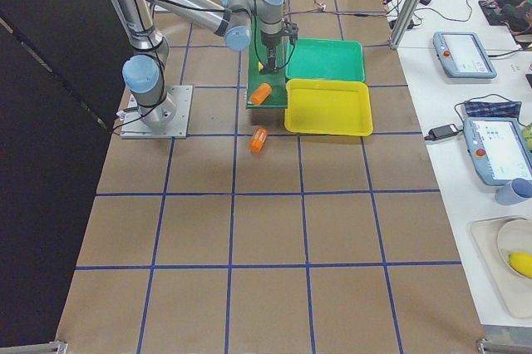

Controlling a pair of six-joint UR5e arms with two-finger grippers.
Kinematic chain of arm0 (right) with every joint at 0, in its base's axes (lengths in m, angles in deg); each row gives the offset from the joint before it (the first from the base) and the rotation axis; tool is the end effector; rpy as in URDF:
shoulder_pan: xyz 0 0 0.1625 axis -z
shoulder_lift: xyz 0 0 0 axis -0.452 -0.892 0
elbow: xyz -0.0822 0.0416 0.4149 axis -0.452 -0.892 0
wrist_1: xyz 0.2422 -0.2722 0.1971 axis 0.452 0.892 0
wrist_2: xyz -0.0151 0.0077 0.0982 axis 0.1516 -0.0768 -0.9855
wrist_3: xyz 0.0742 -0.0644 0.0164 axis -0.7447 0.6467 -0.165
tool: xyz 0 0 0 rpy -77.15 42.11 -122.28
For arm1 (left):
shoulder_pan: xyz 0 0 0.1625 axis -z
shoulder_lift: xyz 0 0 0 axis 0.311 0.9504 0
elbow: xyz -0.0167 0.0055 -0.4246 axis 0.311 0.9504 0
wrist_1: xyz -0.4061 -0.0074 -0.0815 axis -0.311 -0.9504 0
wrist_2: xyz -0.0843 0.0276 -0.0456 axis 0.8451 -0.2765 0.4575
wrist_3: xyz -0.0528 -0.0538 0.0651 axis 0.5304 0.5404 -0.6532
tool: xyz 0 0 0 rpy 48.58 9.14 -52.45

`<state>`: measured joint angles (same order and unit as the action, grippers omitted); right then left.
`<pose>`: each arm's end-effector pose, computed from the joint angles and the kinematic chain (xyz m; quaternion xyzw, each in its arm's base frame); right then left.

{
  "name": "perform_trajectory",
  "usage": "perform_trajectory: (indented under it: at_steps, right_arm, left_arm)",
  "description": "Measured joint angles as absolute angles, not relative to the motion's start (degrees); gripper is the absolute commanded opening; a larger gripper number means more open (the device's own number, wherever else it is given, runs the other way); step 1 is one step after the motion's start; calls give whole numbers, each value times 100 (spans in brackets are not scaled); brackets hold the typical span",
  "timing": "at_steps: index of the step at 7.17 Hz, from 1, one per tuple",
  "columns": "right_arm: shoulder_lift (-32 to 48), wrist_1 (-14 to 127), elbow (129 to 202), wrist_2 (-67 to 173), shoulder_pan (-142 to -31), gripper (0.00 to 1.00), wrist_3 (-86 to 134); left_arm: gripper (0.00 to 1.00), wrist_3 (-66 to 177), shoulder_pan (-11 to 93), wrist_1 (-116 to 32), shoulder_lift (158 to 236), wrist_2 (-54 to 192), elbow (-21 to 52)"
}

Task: Sort buttons by color to trays

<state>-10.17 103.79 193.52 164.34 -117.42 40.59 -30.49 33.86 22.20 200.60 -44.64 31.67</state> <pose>0.1407 -0.4438 0.2721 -0.0060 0.9998 -0.0057 0.0153 0.2424 -0.5210 0.1958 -0.2858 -0.9578 -0.0279 0.0105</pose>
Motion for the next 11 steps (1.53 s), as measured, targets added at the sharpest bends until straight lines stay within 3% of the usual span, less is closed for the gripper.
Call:
perform_trajectory:
  at_steps: [2, 4, 5, 6, 7, 8, 9, 10, 11]
  right_arm:
    - [-986, 10378, 19457, 16453, -11748, 100, 4114]
    - [-892, 10428, 19472, 16456, -11749, 45, 4188]
    - [-855, 10486, 19475, 16466, -11741, 25, 4415]
    - [-836, 10517, 19477, 16473, -11722, 14, 4674]
    - [-830, 10531, 19468, 16479, -11712, 11, 4770]
    - [-827, 10536, 19436, 16483, -11703, 11, 4793]
    - [-816, 10537, 19352, 16486, -11692, 8, 4799]
    - [-717, 10539, 19160, 16492, -11675, 10, 4799]
    - [-400, 10521, 18810, 16528, -11606, 15, 4798]
  left_arm:
    - [100, -2612, 3383, 2184, 20103, -4424, 3156]
    - [100, -2478, 3385, 2125, 20121, -4415, 3156]
    - [100, -2462, 3385, 2090, 20128, -4386, 3157]
    - [100, -2457, 3384, 2053, 20143, -4298, 3157]
    - [90, -2460, 3383, 2032, 20176, -4220, 3150]
    - [55, -2489, 3383, 2041, 20214, -4190, 3139]
    - [37, -2534, 3383, 2056, 20235, -4187, 3120]
    - [30, -2481, 3388, 2061, 20205, -4200, 3111]
    - [30, -2084, 3427, 2020, 20109, -4216, 3120]
